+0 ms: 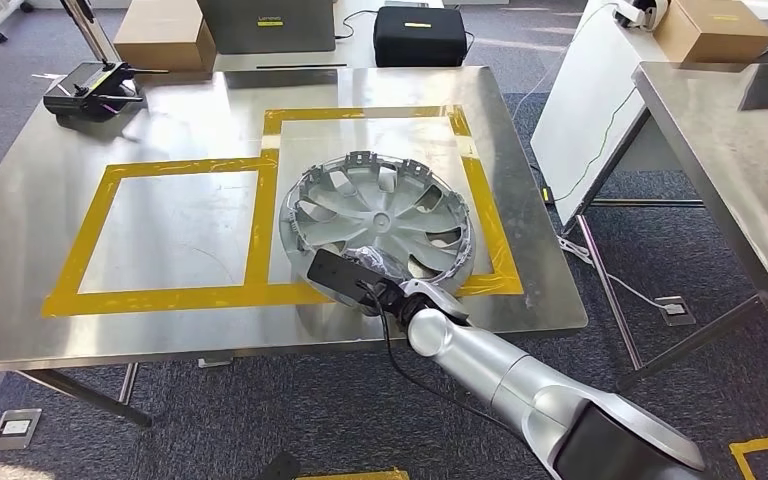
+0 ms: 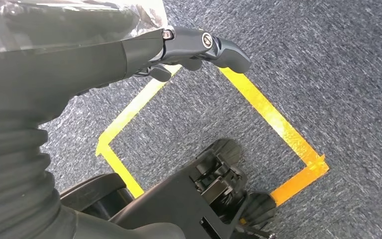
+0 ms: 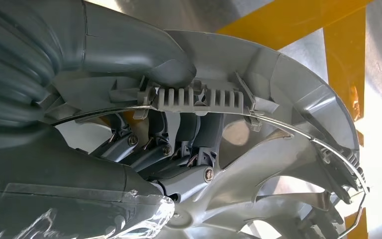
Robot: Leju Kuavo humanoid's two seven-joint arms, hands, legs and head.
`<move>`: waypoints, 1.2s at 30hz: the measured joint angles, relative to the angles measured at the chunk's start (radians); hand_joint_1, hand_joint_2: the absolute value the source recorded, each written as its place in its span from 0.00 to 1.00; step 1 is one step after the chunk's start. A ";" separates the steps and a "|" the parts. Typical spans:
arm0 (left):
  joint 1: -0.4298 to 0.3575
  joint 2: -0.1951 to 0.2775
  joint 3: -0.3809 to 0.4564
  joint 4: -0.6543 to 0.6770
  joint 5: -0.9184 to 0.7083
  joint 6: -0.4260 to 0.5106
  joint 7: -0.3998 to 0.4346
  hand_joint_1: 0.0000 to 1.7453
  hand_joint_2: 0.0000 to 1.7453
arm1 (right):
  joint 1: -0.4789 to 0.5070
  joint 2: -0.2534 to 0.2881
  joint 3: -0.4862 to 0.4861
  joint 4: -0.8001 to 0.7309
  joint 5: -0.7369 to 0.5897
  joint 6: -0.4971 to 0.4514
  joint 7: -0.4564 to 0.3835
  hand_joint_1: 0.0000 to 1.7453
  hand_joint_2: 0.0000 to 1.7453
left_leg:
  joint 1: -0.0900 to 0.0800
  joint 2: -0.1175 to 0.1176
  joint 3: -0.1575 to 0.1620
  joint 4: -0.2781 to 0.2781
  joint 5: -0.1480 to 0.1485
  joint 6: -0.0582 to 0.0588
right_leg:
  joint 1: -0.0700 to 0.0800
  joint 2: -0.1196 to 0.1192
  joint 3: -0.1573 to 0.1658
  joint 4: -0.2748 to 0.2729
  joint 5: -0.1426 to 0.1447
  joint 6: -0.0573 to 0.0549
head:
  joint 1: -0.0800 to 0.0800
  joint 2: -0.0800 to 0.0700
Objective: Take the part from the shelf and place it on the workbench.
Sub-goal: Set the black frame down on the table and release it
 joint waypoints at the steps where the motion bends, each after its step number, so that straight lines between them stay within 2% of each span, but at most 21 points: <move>1: 0.000 0.000 0.000 0.000 0.000 -0.002 0.000 0.00 1.00 | 0.000 0.003 0.002 0.005 0.000 0.001 -0.001 1.00 1.00 | 0.000 0.000 0.001 0.000 0.000 0.000 | 0.000 0.000 0.001 0.000 0.000 0.000 | 0.000 0.000; 3: -0.001 0.000 0.000 0.000 0.000 -0.007 0.000 0.00 1.00 | 0.000 0.010 0.005 0.015 0.000 0.005 -0.002 1.00 1.00 | 0.001 0.001 0.002 0.000 -0.001 -0.001 | 0.001 0.001 0.002 0.000 0.000 0.000 | 0.000 0.000; 7: -0.002 -0.001 0.000 0.000 -0.001 -0.009 -0.001 0.00 1.00 | 0.000 0.022 0.012 0.034 0.000 0.013 -0.005 0.00 0.00 | 0.002 0.002 0.004 0.000 -0.002 -0.002 | 0.002 0.002 0.003 0.000 -0.001 -0.001 | 0.000 0.000; 16: -0.004 -0.001 0.002 0.000 -0.003 -0.005 0.000 0.00 1.00 | 0.011 0.041 0.020 0.069 -0.014 0.020 -0.016 0.00 0.00 | 0.002 0.002 0.004 -0.001 -0.002 -0.003 | 0.002 0.002 0.003 0.000 -0.002 -0.002 | 0.000 0.000; 20: -0.004 -0.001 0.012 0.000 0.007 -0.009 -0.009 0.00 0.00 | 0.010 0.044 0.023 0.079 -0.015 0.019 -0.017 0.00 0.00 | 0.002 0.002 0.004 -0.001 -0.002 -0.003 | 0.002 0.002 0.003 0.000 -0.002 -0.002 | 0.000 0.000; 36: -0.003 -0.001 0.027 0.000 0.015 -0.009 -0.014 0.00 0.00 | 0.008 0.045 0.022 0.087 -0.024 -0.031 -0.017 0.00 0.00 | 0.002 0.002 0.004 -0.001 -0.003 -0.003 | 0.002 0.002 0.003 0.000 -0.002 -0.003 | 0.000 0.000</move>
